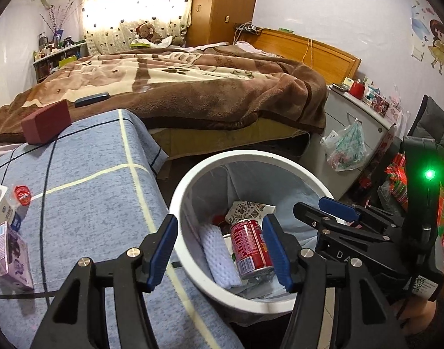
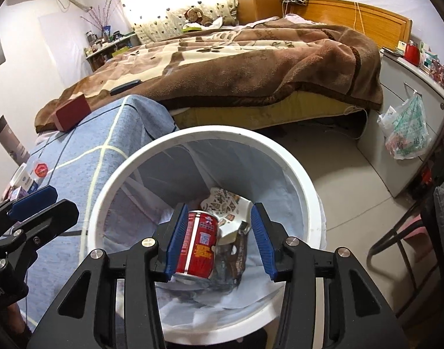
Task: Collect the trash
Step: 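Move both open tools back over the trash pile toward the juice cartons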
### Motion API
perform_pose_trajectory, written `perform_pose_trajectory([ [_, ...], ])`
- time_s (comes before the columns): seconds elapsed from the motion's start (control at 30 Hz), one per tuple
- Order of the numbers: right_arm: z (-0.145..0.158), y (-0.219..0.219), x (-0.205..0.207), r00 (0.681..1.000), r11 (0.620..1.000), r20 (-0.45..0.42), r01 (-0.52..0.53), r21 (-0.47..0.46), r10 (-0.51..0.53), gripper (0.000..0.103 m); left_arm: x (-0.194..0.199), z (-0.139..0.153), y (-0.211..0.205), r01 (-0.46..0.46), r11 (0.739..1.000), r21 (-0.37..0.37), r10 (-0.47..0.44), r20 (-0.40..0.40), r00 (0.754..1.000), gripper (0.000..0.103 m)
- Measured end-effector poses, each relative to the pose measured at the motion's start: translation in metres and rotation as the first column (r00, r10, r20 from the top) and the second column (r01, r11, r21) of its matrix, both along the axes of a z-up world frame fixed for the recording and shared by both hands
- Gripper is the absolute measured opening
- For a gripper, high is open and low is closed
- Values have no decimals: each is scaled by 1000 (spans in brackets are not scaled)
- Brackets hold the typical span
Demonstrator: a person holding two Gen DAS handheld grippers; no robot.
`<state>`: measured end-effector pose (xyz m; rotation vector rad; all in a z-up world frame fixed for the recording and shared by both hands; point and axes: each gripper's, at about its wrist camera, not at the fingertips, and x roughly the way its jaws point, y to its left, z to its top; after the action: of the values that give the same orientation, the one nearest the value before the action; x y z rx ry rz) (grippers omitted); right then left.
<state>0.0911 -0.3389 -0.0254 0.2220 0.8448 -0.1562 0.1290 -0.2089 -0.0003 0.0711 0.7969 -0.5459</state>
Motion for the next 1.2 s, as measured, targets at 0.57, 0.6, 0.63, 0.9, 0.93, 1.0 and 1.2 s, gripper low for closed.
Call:
perform_pose_trajectory([
  [0.57,18,45,-6,996,998,64,-55,1,55,46,-18,14,63,-93,995,-33,94,47,994,62],
  [0.6,18,48,-6,996,998,67,-63,3,62,46,-18,14,68,-101,994,-36,103,50,993,62],
  [0.63,19,52,-6,995,998,69,-70,4,69,46,-19,15,72,-112,993,-37,114,55,992,62],
  [0.9,22,82,-2,989,992,84,-126,6,125,46,-24,18,111,-178,983,-45,181,69,981,62],
  [0.93,22,85,-2,988,991,85,-134,6,133,46,-25,18,117,-189,981,-45,192,69,979,62],
  [1.0,22,93,0,985,988,86,-152,6,151,46,-25,17,128,-208,977,-46,211,70,975,62],
  [1.2,24,119,2,974,978,92,-210,8,208,46,-27,15,160,-270,961,-50,273,70,959,62],
])
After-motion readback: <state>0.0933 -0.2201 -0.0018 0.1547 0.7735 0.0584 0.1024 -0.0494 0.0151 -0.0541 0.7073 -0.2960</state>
